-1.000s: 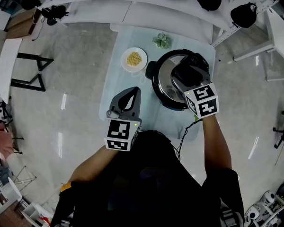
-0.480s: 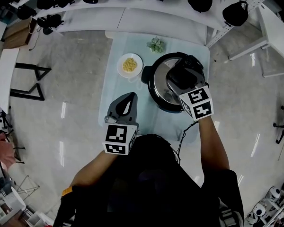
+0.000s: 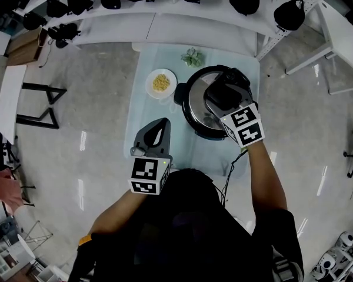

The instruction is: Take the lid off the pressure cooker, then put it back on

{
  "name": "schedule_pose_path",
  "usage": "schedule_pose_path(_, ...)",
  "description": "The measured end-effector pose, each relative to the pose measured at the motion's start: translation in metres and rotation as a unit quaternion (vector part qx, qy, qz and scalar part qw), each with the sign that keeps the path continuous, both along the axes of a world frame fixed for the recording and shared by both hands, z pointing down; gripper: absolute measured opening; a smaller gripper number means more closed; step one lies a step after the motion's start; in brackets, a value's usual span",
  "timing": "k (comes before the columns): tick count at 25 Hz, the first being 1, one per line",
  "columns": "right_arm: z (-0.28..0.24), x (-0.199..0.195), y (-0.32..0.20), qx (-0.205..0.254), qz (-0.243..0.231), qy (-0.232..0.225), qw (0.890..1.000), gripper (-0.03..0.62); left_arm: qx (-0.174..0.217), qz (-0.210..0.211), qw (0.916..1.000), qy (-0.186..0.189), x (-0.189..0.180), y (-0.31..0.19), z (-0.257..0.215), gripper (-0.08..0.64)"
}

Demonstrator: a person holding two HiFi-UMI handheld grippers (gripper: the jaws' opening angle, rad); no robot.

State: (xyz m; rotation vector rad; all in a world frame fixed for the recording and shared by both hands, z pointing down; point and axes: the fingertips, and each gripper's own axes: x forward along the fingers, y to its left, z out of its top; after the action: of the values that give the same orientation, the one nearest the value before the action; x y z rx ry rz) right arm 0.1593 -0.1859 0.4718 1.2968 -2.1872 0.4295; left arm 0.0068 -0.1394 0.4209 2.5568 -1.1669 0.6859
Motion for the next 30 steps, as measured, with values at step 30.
schedule_pose_path(30,-0.065,-0.051,0.154,0.091,0.13,-0.035,0.987,0.133,0.042,0.009,0.9981,0.044,-0.043,0.104,-0.028,0.006)
